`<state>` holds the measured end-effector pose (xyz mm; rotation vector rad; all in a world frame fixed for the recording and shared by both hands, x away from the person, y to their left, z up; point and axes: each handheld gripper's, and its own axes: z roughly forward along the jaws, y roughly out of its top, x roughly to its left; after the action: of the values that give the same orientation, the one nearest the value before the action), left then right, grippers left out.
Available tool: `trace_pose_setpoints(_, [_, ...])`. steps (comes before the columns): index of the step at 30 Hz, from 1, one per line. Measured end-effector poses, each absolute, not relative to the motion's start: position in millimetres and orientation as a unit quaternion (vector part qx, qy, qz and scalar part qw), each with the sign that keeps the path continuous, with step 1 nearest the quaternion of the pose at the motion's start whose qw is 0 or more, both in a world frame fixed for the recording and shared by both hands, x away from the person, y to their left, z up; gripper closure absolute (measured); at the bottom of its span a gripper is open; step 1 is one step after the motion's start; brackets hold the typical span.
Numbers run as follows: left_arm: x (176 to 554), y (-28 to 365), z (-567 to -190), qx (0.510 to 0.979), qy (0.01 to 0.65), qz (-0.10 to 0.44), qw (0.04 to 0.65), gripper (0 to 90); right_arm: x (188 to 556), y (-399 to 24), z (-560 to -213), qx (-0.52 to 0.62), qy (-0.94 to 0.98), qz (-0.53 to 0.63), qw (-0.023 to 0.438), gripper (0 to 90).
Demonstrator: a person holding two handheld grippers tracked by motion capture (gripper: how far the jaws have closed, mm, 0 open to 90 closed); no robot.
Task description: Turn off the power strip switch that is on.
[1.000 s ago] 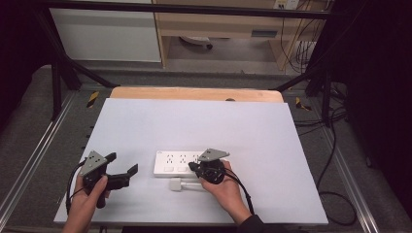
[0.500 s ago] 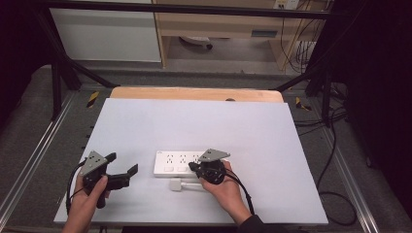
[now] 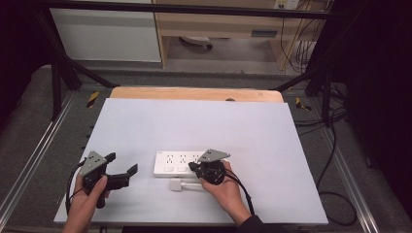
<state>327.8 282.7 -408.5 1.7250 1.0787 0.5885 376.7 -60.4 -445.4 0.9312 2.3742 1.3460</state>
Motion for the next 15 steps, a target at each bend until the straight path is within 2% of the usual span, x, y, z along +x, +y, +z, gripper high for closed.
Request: trace_pose_setpoints(15, [328.0,282.9,-408.2,0.711,0.443,0.243,0.49,5.4,376.4,-57.9,-448.1,0.315,0.819,0.462,0.126,90.0])
